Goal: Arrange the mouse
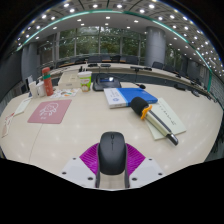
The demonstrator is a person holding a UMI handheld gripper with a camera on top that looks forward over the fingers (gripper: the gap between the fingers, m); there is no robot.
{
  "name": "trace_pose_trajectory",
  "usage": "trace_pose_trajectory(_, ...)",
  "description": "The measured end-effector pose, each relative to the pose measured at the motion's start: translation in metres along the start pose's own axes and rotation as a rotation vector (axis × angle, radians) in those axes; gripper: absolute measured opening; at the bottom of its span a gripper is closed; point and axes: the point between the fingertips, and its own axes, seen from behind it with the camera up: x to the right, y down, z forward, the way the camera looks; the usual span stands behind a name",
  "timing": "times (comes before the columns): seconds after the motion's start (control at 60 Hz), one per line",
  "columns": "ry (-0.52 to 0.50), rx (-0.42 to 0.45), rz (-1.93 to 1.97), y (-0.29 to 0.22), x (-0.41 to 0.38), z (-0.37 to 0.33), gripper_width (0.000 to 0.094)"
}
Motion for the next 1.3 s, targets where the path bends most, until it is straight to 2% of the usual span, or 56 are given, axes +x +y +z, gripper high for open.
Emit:
trace_pose_trajectory(0.233, 0.011, 0.205, 0.039, -0.165, -0.068, -0.013, 0.0325)
trace_pose_trajectory(0.3, -0.013, 0.232, 0.038, -0.199, -0.111, -0.003, 0.0324)
trace_pose_trajectory(0.4, -0.066, 0.227, 0.021, -0.228, -0.186, 0.032, 0.0326)
trace_pose_trajectory(0.5, -0.106, 0.191, 0.002, -0.226, -0.26, 0.074, 0.0324)
trace_pose_trajectory(0.617, -0.14, 0.1, -0.014, -0.188, -0.325, 0.132, 0.0325)
trace_pose_trajectory(0.817, -0.106, -0.039, -0.056, -0.121, -0.361, 0.198, 0.0345)
trace_pose_trajectory(1.0, -0.104, -0.099, -0.036, -0.103, -0.362, 0.202, 0.0491)
trace_pose_trajectory(1.05, -0.119, -0.097, -0.044, -0.108, -0.364, 0.19, 0.0634)
trace_pose_trajectory(1.1, -0.127, -0.073, -0.063, -0.118, -0.363, 0.173, 0.0843)
trace_pose_trajectory(1.117, -0.125, -0.065, -0.07, -0.122, -0.363, 0.166, 0.0873)
trace_pose_trajectory(1.15, -0.115, -0.048, -0.083, -0.129, -0.359, 0.151, 0.0845)
trace_pose_trajectory(1.3, -0.097, -0.009, -0.081, -0.146, -0.347, 0.067, 0.0858)
